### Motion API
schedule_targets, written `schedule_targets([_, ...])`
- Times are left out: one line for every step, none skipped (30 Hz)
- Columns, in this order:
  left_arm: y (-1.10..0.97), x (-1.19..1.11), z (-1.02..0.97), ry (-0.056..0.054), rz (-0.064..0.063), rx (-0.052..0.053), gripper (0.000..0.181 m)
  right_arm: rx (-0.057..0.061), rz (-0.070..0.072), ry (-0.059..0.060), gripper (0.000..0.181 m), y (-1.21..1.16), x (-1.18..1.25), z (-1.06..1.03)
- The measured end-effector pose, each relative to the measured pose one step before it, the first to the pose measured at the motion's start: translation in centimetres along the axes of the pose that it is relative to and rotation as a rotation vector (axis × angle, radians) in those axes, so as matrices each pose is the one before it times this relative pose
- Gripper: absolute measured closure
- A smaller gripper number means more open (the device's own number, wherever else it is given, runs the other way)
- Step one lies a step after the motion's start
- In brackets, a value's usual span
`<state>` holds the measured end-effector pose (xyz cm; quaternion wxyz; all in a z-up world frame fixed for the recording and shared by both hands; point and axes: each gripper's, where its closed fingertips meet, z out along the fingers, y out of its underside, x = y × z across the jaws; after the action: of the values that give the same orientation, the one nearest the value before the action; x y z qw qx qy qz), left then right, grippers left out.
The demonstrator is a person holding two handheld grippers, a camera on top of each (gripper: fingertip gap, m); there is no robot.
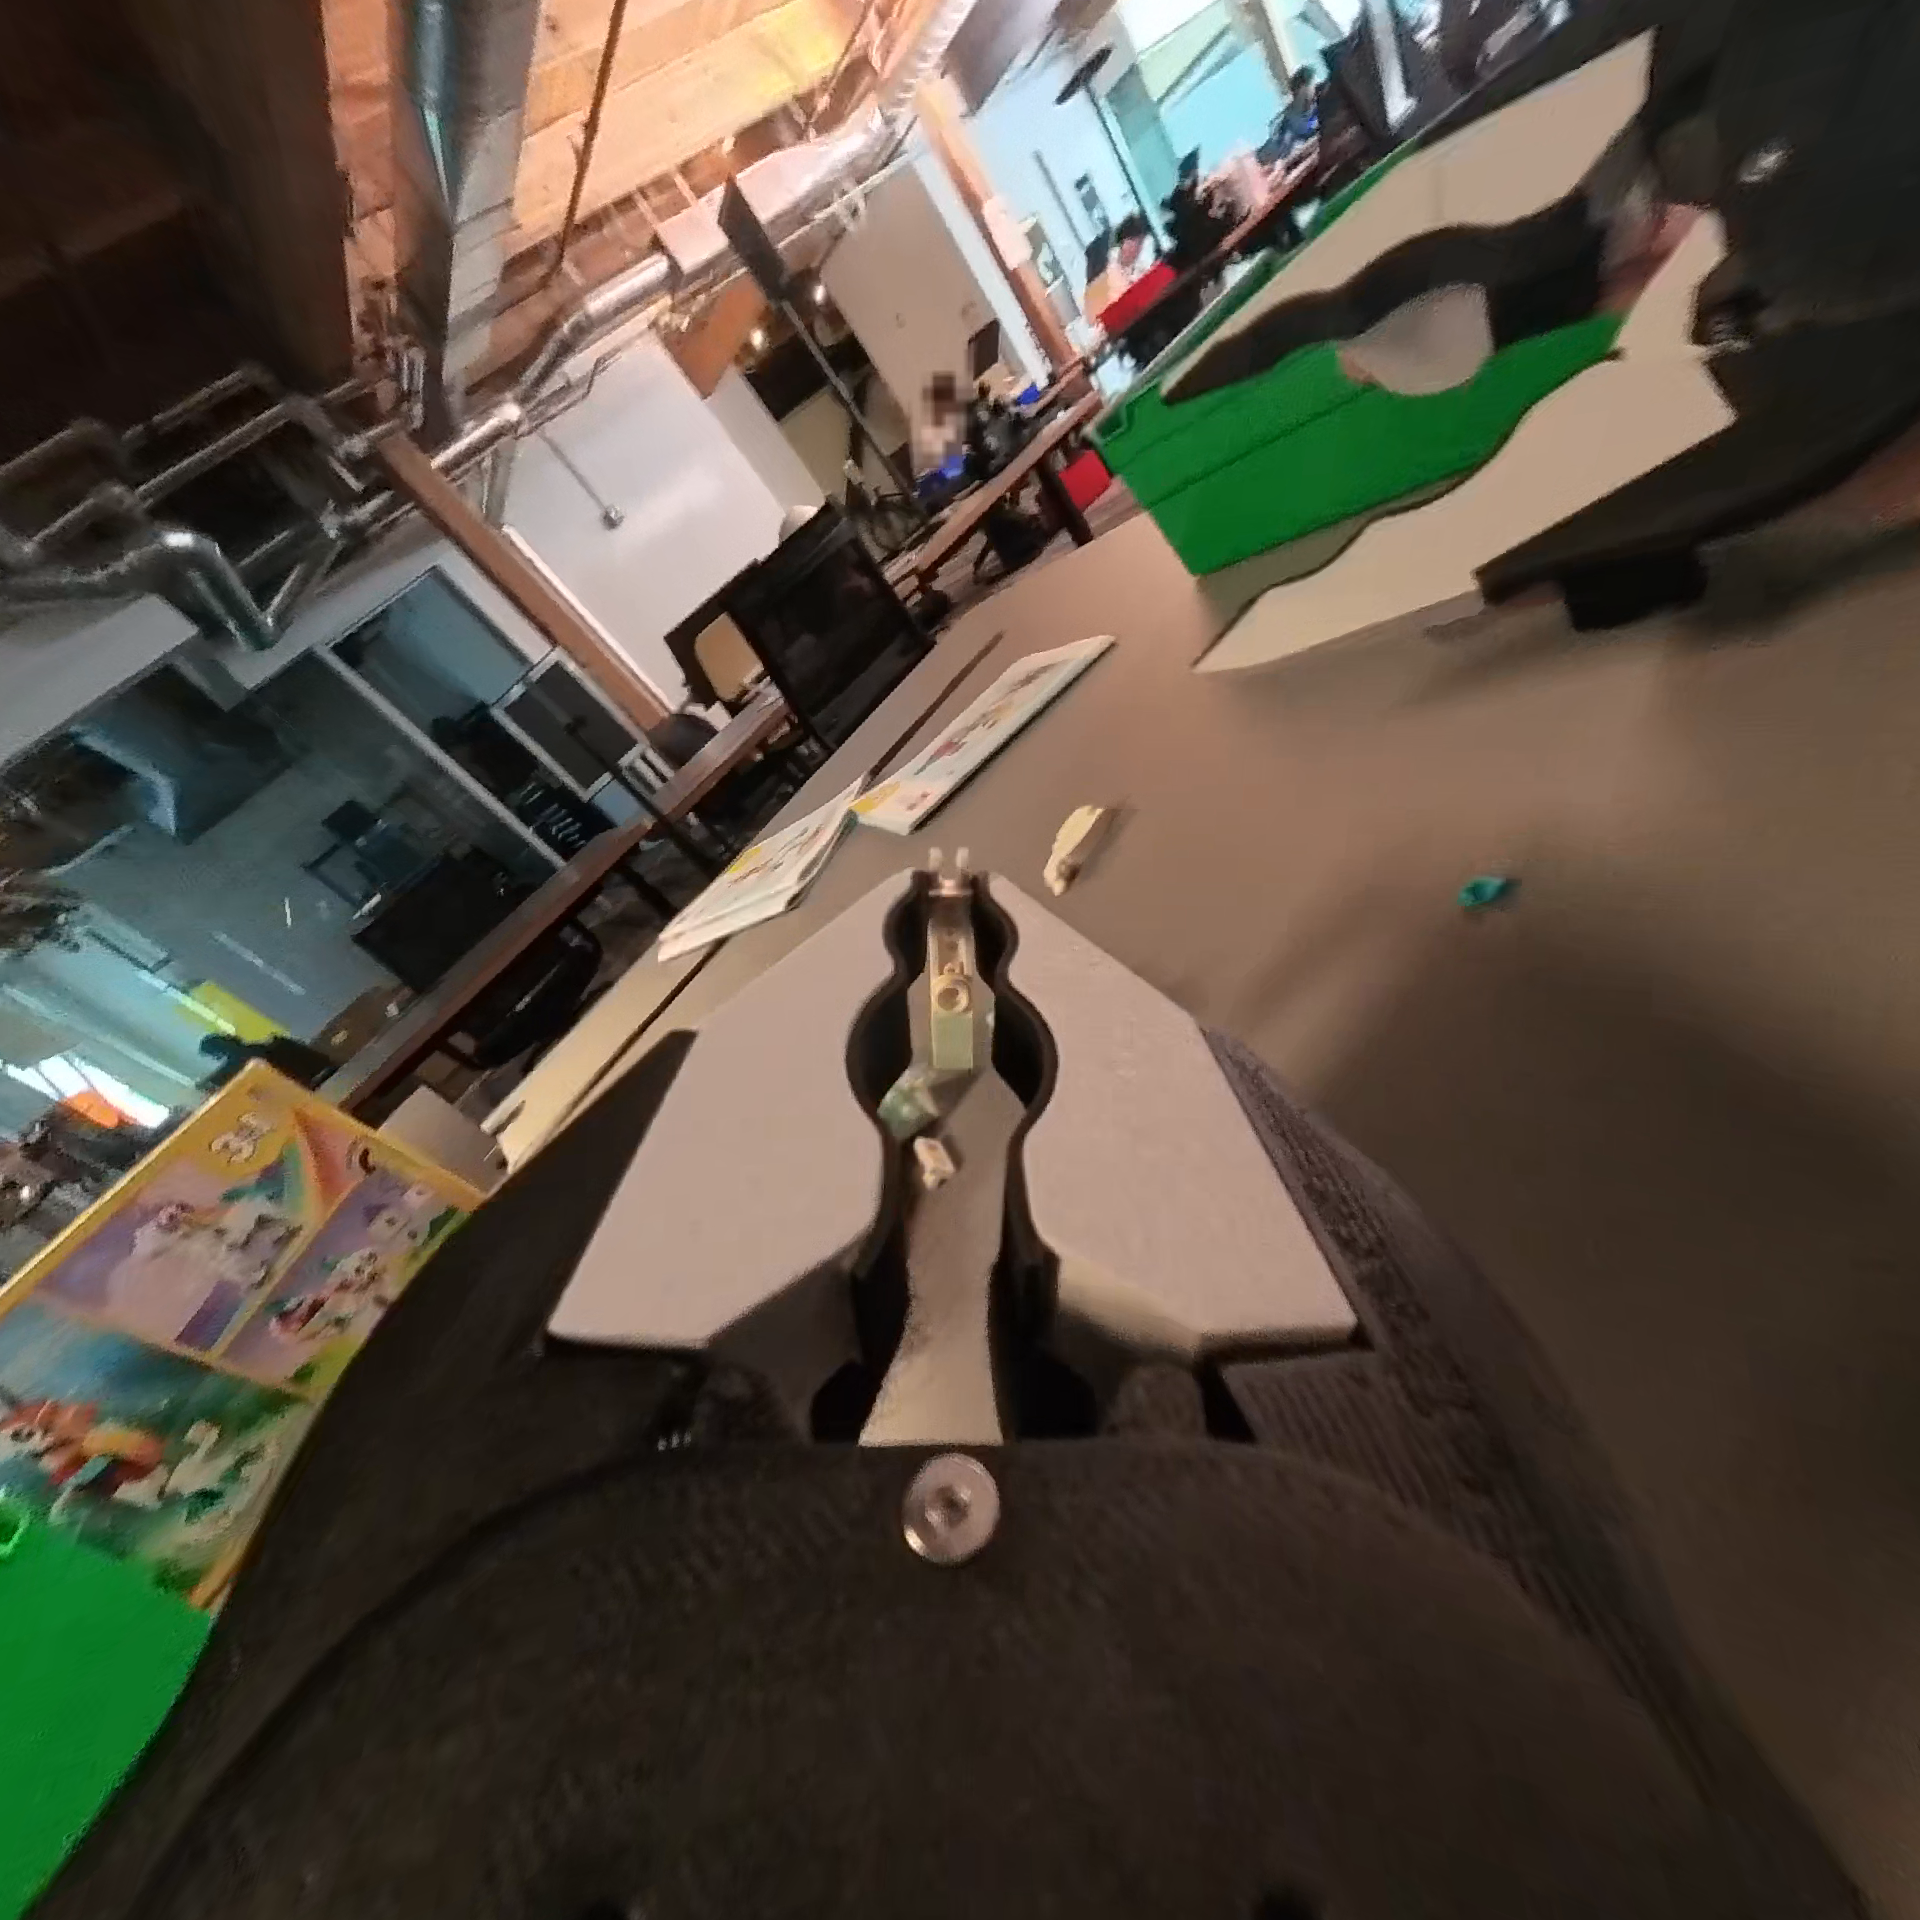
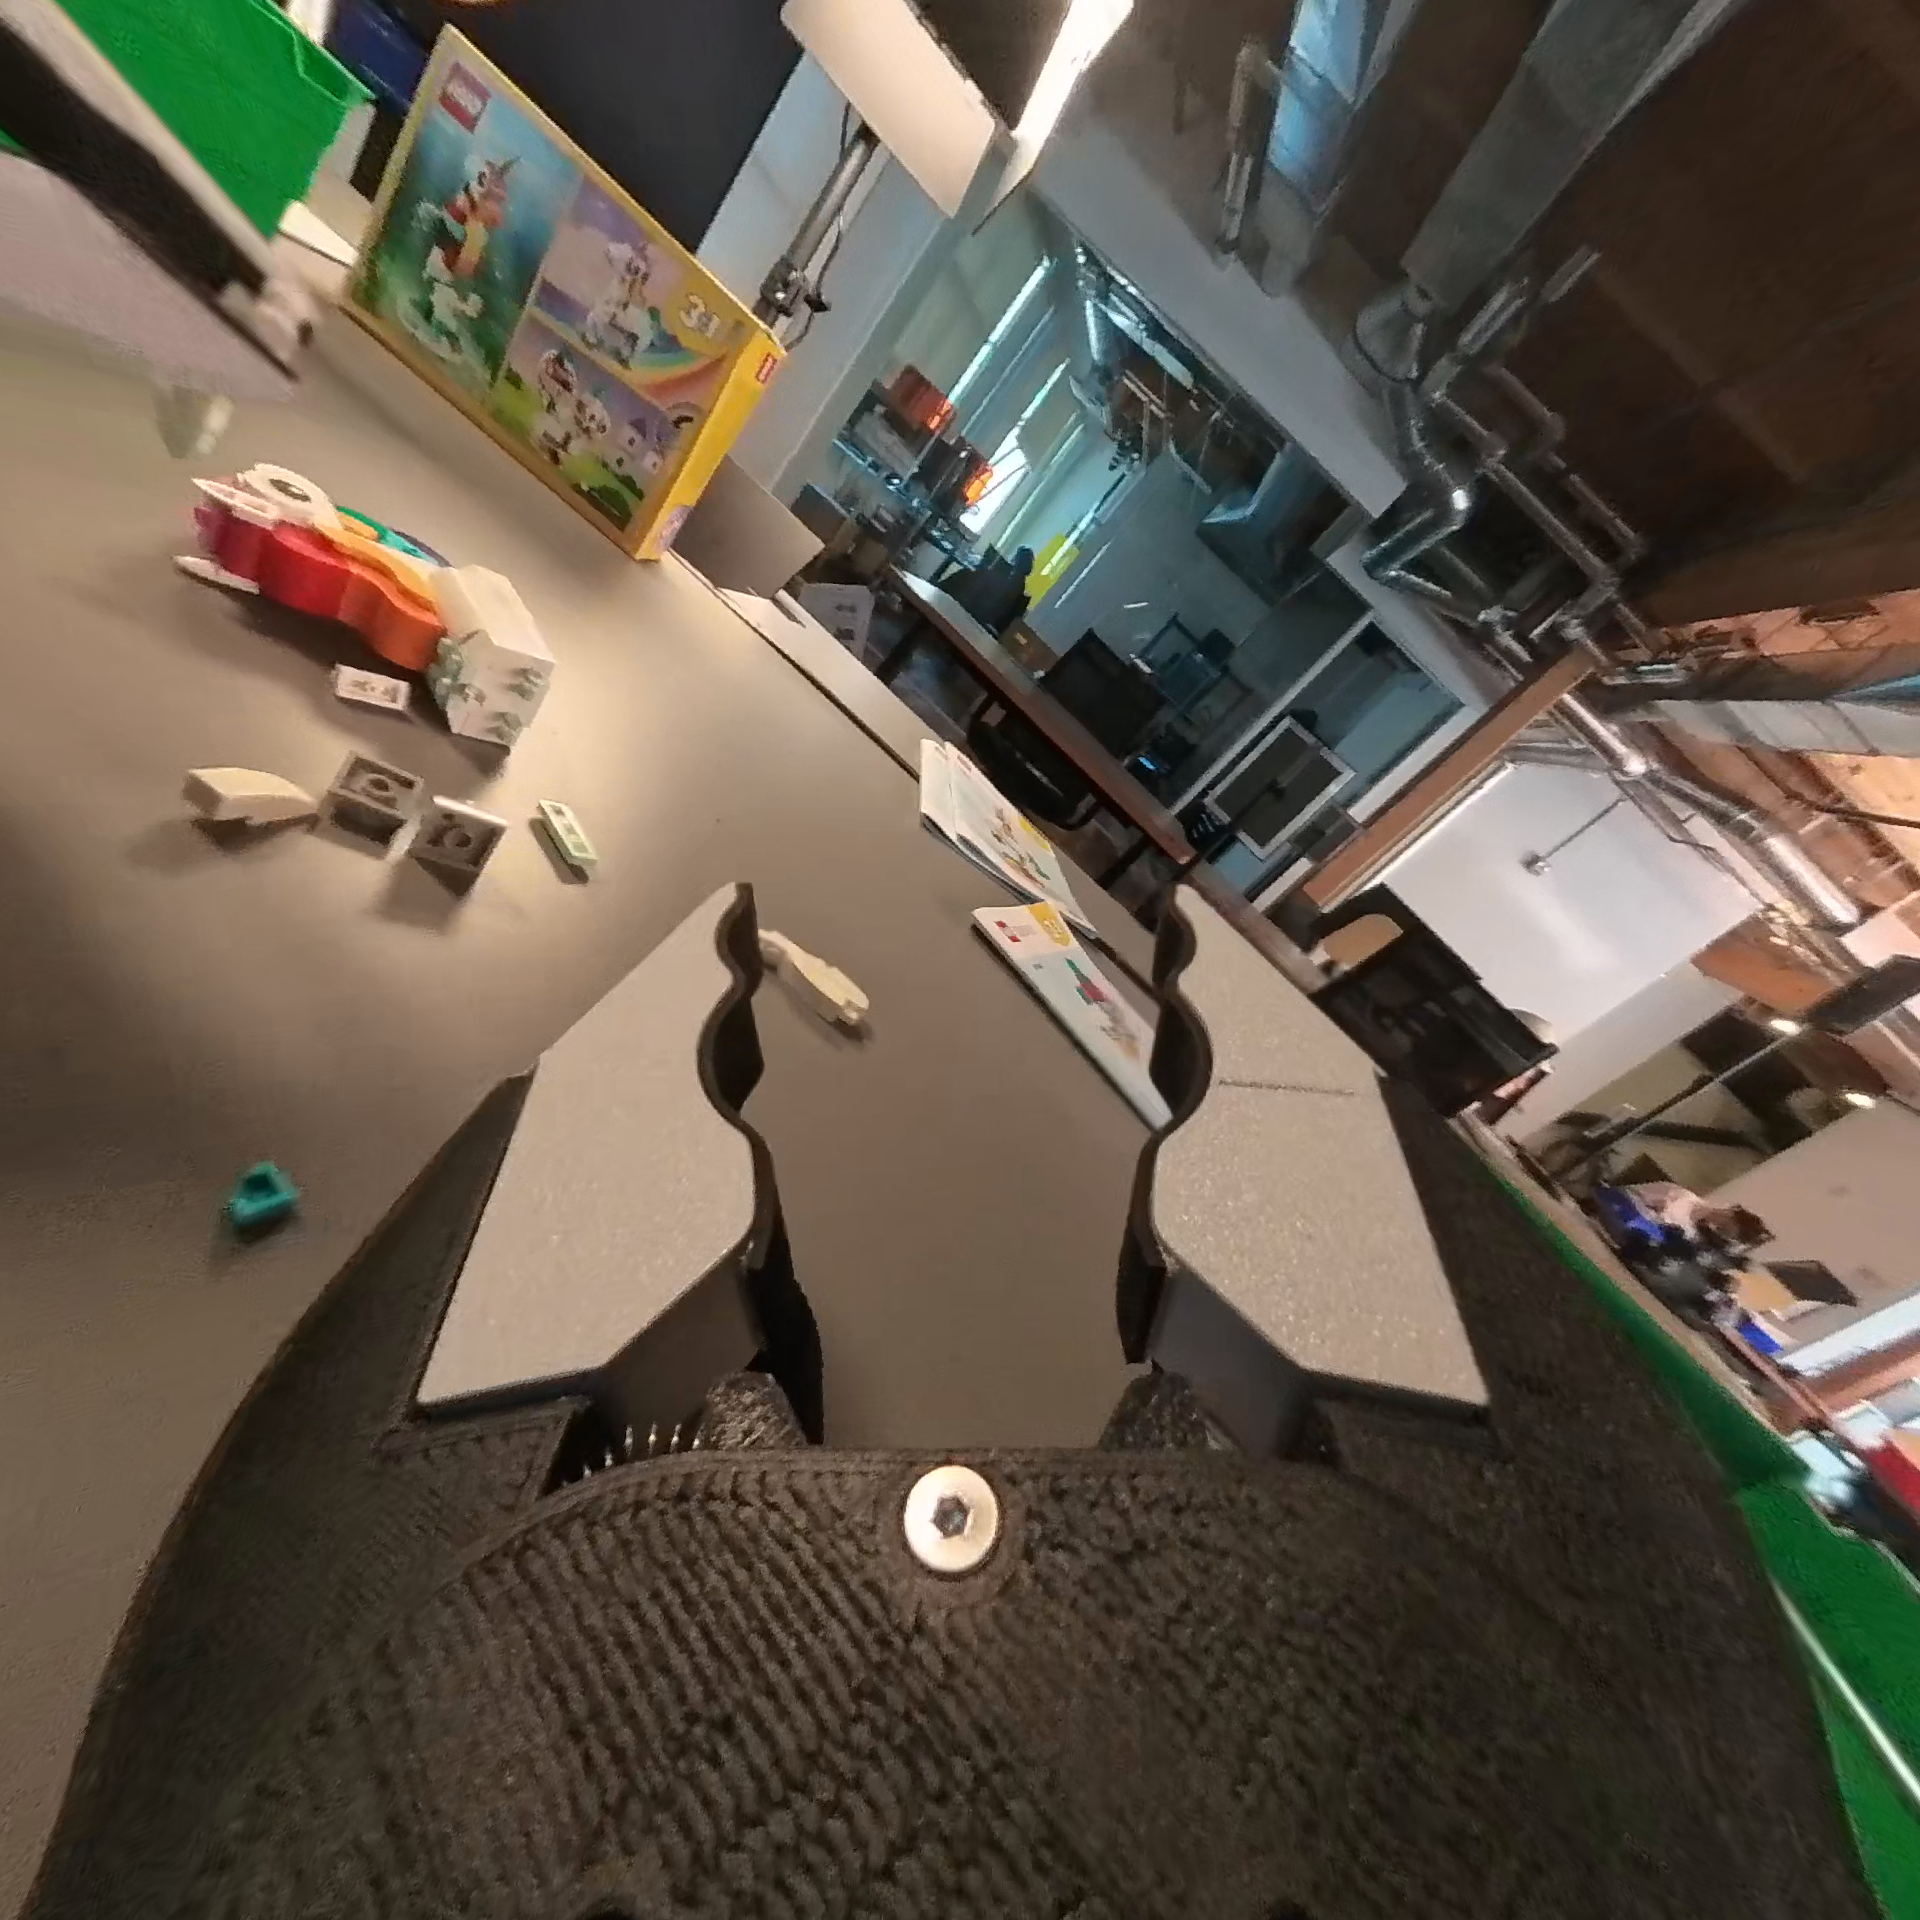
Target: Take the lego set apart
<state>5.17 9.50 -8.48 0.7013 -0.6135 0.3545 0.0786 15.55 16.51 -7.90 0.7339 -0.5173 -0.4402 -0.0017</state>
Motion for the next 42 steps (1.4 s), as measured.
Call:
schedule_targets([-0.441,0.223,-0.177,0.0101,0.0006,0.0262,0.174,0.0041,-0.0019,0.0085,0.107,-0.033,0.187,-0.059])
schedule_targets([-0.355,0.188,-0.183,0.0178,-0.0113,0.0241,0.174,0.0041,0.0087,0.0014,0.109,-0.048,0.116,-0.016])
schedule_targets([-0.175,0.025,-0.124,0.0132,-0.0244,0.0129,0.174,0.0088,0.0137,0.0007,0.111,-0.149,0.115,-0.028])
schedule_targets([-0.148,0.139,-0.111,0.0218,-0.0297,0.0114,0.174,0.0196,0.0173,-0.0061,0.113,-0.280,0.016,-0.088])
schedule_targets([-0.183,0.267,-0.100,0.0282,-0.0190,0.0158,0.174,0.0260,0.0222,-0.0124,0.115,-0.385,-0.060,-0.156])
schedule_targets([-0.099,0.244,-0.033,0.0233,-0.0066,0.0117,0.174,0.0288,0.0239,-0.0094,0.117,-0.460,-0.032,-0.209])
schedule_targets([0.057,0.156,0.034,0.0157,-0.0072,-0.0008,0.174,0.0319,0.0222,-0.0072,0.118,-0.503,0.002,-0.212])
schedule_targets([-0.012,0.184,0.010,0.0154,-0.0065,0.0016,0.174,0.0269,0.0222,-0.0079,0.120,-0.407,-0.043,-0.168])
schedule_targets([-0.102,0.104,-0.070,0.0092,-0.0051,0.0073,0.174,0.0167,0.0208,-0.0061,0.120,-0.298,-0.027,-0.120])
schedule_targets([-0.171,-0.083,-0.173,-0.0033,-0.0088,0.0096,0.174,0.0100,0.0134,-0.0038,0.121,-0.192,-0.032,-0.109])
schedule_targets([-0.233,-0.188,-0.212,-0.0061,-0.0111,0.0162,0.174,0.0055,0.0048,-0.0014,0.121,-0.113,-0.031,-0.076])
schedule_targets([-0.151,-0.273,-0.144,-0.0072,-0.0198,0.0119,0.174,0.0035,0.0004,-0.0009,0.122,-0.091,-0.053,-0.049])
schedule_targets([0.064,-0.287,-0.054,-0.0052,-0.0282,-0.0021,0.174,0.0036,-0.0016,-0.0039,0.122,-0.086,-0.100,-0.021])
schedule_targets([0.168,-0.277,-0.030,-0.0041,-0.0246,-0.0069,0.174,0.0009,-0.0043,-0.0048,0.123,-0.035,-0.124,-0.008])
schedule_targets([0.115,-0.330,-0.033,-0.0100,-0.0212,-0.0040,0.174,-0.0025,-0.0065,-0.0022,0.124,0.022,-0.092,0.009])
schedule_targets([0.068,-0.351,-0.056,-0.0122,-0.0218,-0.0023,0.174,-0.0029,-0.0058,-0.0021,0.124,0.031,-0.071,0.014])
schedule_targets([0.011,-0.382,-0.077,-0.0160,-0.0186,-0.0002,0.174,-0.0009,-0.0032,-0.0046,0.125,0.015,-0.100,0.012])
schedule_targets([-0.012,-0.439,-0.069,-0.0218,-0.0095,0.0024,0.174,0.0005,-0.0006,-0.0081,0.125,-0.024,-0.156,0.012])
schedule_targets([0.059,-0.416,-0.036,-0.0229,-0.0056,-0.0044,0.174,0.0014,-0.0012,-0.0082,0.125,-0.045,-0.159,-0.002])
schedule_targets([0.050,-0.354,-0.025,-0.0213,-0.0008,-0.0035,0.174,0.0014,-0.0061,-0.0023,0.125,-0.053,-0.082,-0.021])
schedule_targets([-0.021,-0.380,-0.042,-0.0253,0.0045,0.0003,0.174,-0.0012,-0.0099,0.0079,0.126,-0.011,0.075,-0.035])
schedule_targets([-0.061,-0.411,-0.103,-0.0312,0.0069,0.0009,0.174,-0.0085,-0.0087,0.0184,0.126,0.111,0.249,-0.042])
schedule_targets([0.009,-0.363,-0.164,-0.0297,0.0094,-0.0041,0.174,-0.0142,-0.0066,0.0214,0.126,0.197,0.317,-0.020])
schedule_targets([0.146,-0.344,-0.211,-0.0312,0.0060,-0.0142,0.174,-0.0150,-0.0009,0.0182,0.126,0.224,0.289,-0.023])
schedule_targets([0.204,-0.225,-0.213,-0.0243,0.0103,-0.0182,0.174,-0.0197,0.0069,0.0121,0.126,0.279,0.187,-0.007])
schedule_targets([0.370,-0.133,-0.135,-0.0189,0.0186,-0.0263,0.174,-0.0235,0.0086,-0.0003,0.125,0.326,-0.040,0.028])
schedule_targets([0.415,-0.121,-0.086,-0.0173,0.0191,-0.0302,0.174,-0.0201,0.0022,-0.0134,0.124,0.261,-0.313,0.075])
schedule_targets([0.171,0.020,-0.109,-0.0080,0.0160,-0.0123,0.174,-0.0145,-0.0087,-0.0183,0.123,0.180,-0.446,0.111])
schedule_targets([-0.044,-0.004,-0.131,-0.0042,0.0050,0.0013,0.174,-0.0096,-0.0174,-0.0140,0.123,0.087,-0.418,0.139])
schedule_targets([-0.093,-0.120,-0.114,-0.0059,-0.0066,0.0057,0.174,-0.0063,-0.0196,-0.0089,0.122,0.025,-0.348,0.132])
schedule_targets([-0.008,-0.039,-0.019,0.0058,-0.0160,0.0031,0.174,-0.0044,-0.0162,-0.0085,0.122,0.001,-0.294,0.101])
schedule_targets([0.051,0.111,0.040,0.0190,-0.0227,-0.0011,0.174,-0.0008,-0.0096,-0.0089,0.122,-0.036,-0.259,0.038])
schedule_targets([-0.057,0.209,0.051,0.0253,-0.0207,0.0068,0.174,0.0058,-0.0008,-0.0092,0.123,-0.112,-0.190,-0.003])
schedule_targets([-0.185,0.412,0.050,0.0366,-0.0167,0.0141,0.175,0.0102,0.0056,-0.0133,0.123,-0.165,-0.193,-0.013])
schedule_targets([-0.280,0.584,0.055,0.0474,-0.0142,0.0195,0.174,0.0135,0.0092,-0.0189,0.123,-0.193,-0.236,-0.029])
schedule_targets([-0.353,0.691,0.066,0.0550,-0.0120,0.0241,0.174,0.0190,0.0123,-0.0209,0.123,-0.299,-0.264,-0.056])
schedule_targets([-0.333,0.734,0.112,0.0593,-0.0154,0.0229,0.174,0.0272,0.0094,-0.0174,0.124,-0.474,-0.238,-0.158])
schedule_targets([-0.376,0.715,0.114,0.0588,-0.0073,0.0272,0.174,0.0372,0.0019,-0.0124,0.124,-0.655,-0.223,-0.259])
schedule_targets([-0.345,0.562,0.114,0.0480,-0.0068,0.0263,0.174,0.0418,-0.0029,-0.0071,0.124,-0.757,-0.194,-0.337])
schedule_targets([-0.308,0.537,0.109,0.0431,-0.0130,0.0221,0.174,0.0412,-0.0085,0.0021,0.125,-0.764,-0.048,-0.341])
schedule_targets([-0.280,0.547,0.097,0.0400,-0.0117,0.0187,0.174,0.0389,-0.0131,0.0116,0.125,-0.672,0.125,-0.263])
schedule_targets([-0.229,0.378,0.076,0.0258,-0.0006,0.0159,0.174,0.0290,-0.0032,0.0125,0.126,-0.429,0.232,-0.125])
